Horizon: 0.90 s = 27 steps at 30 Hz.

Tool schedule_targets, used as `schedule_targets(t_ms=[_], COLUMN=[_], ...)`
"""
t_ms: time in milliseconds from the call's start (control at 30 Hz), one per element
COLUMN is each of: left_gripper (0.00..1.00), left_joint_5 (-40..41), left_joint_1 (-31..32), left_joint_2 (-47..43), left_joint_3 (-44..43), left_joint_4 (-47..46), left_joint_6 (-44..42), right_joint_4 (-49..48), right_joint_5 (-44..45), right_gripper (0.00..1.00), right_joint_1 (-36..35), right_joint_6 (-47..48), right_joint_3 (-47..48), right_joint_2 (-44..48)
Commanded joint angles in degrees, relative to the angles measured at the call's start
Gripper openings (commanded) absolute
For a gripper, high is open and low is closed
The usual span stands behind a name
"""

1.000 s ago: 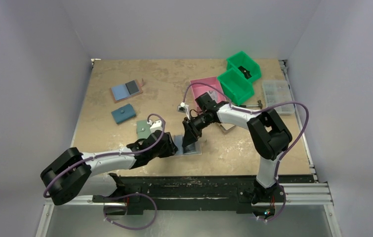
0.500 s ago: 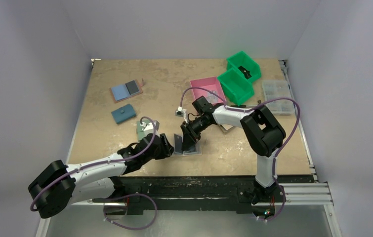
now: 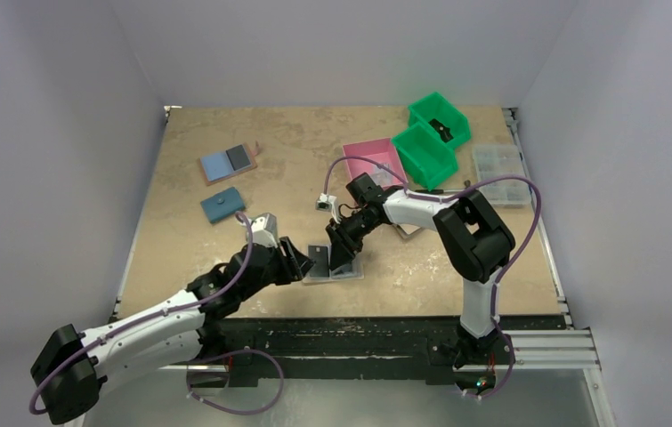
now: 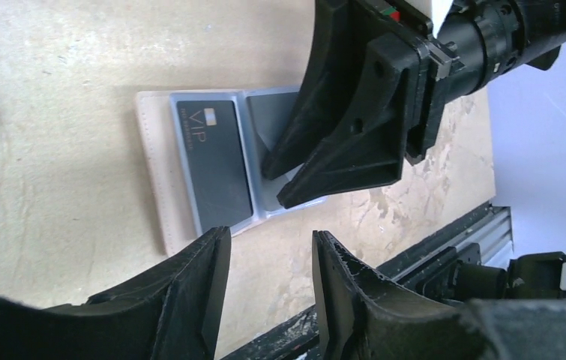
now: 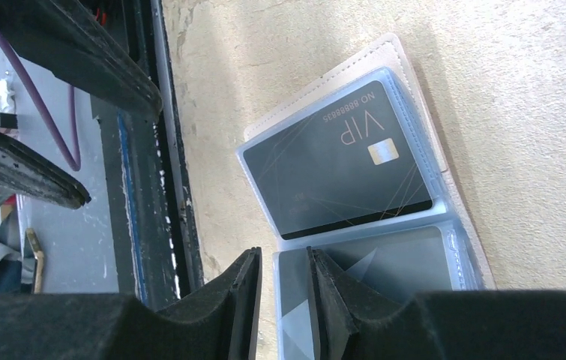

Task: Take the credit cards out of the card holder
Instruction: Remove the credit card from the card holder.

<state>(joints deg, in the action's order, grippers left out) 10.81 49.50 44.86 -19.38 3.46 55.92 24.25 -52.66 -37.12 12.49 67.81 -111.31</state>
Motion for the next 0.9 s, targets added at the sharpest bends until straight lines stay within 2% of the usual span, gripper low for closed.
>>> schedule_targets(t_ms=[0,267,633,867], left_gripper=[0.47,0.46,0.46,0.45], left_joint_5=[-3.3,-3.1,0.36,-1.42], left_joint_1=[-0.43,-0.39,-1.44,-3.18], left_joint_2=[1.63,9.23,12.52,16.13], left_joint_3=[1.28,0.16,-0.05,0.24], left_joint_4=[-7.3,-11.85,-10.34,-13.12], left_joint_6=[-0.66,-0.76,-1.54,-2.18], right_joint_4=[0.95,2.45,2.39,2.55], right_joint_5=[0.78,0.28,1.42,1.34], right_gripper=[0.35,0.34,0.34,0.34], right_joint_1=[-0.22,-0.23,-0.23,-0.23], right_joint_6=[3.02,4.73,4.32,4.27], right_joint_3=[1.51,2.06,2.15,2.15], right_joint_2=[3.03,3.3,2.5,2.32])
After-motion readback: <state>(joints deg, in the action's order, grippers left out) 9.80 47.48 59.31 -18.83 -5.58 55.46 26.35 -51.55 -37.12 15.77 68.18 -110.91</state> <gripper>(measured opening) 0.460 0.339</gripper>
